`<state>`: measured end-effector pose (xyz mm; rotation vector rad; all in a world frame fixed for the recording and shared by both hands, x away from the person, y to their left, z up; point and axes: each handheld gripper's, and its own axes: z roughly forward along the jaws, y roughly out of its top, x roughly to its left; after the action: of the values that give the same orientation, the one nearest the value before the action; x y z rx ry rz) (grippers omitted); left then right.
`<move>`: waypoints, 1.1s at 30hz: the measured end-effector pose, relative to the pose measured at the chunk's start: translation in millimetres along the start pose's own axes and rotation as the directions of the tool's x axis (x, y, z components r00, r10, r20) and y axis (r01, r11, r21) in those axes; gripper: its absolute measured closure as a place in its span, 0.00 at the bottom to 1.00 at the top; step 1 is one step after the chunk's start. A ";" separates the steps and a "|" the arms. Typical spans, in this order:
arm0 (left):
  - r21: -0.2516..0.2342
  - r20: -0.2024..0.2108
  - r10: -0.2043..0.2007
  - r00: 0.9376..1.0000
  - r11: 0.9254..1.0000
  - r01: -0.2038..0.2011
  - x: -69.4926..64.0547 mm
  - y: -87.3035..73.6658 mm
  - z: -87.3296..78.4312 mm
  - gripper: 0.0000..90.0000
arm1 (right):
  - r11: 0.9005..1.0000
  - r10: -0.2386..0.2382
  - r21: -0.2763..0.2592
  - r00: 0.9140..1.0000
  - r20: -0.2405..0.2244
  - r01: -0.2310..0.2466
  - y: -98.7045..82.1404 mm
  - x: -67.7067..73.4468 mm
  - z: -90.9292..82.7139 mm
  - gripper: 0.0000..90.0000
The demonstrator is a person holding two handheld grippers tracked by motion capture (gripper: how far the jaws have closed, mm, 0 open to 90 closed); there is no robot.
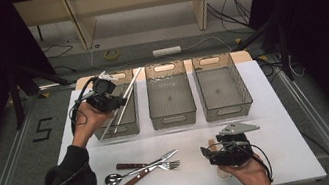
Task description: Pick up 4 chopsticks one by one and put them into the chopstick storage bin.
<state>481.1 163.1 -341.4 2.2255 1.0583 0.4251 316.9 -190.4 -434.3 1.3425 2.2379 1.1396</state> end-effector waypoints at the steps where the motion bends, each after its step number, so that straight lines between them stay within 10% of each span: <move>1: -0.006 -0.008 -0.006 1.000 1.000 0.006 1.6 0.9 0.9 0.93 | 1.000 0.000 0.001 1.000 -0.001 0.000 -0.1 0.1 -0.4 0.34; 18: -0.045 -0.073 -0.063 0.995 0.997 0.060 37.9 10.9 15.0 0.93 | 1.000 -0.026 0.007 0.999 -0.020 0.026 -3.6 2.7 -4.2 0.34; 33: -0.092 -0.132 -0.175 0.976 0.982 0.164 70.3 -7.8 35.8 0.93 | 0.999 -0.035 -0.003 0.999 -0.032 0.035 -4.1 5.7 -3.5 0.33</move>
<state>539.4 207.3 -372.0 2.0391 1.2704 0.5451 309.3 -188.3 -434.3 1.2873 2.2734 1.1593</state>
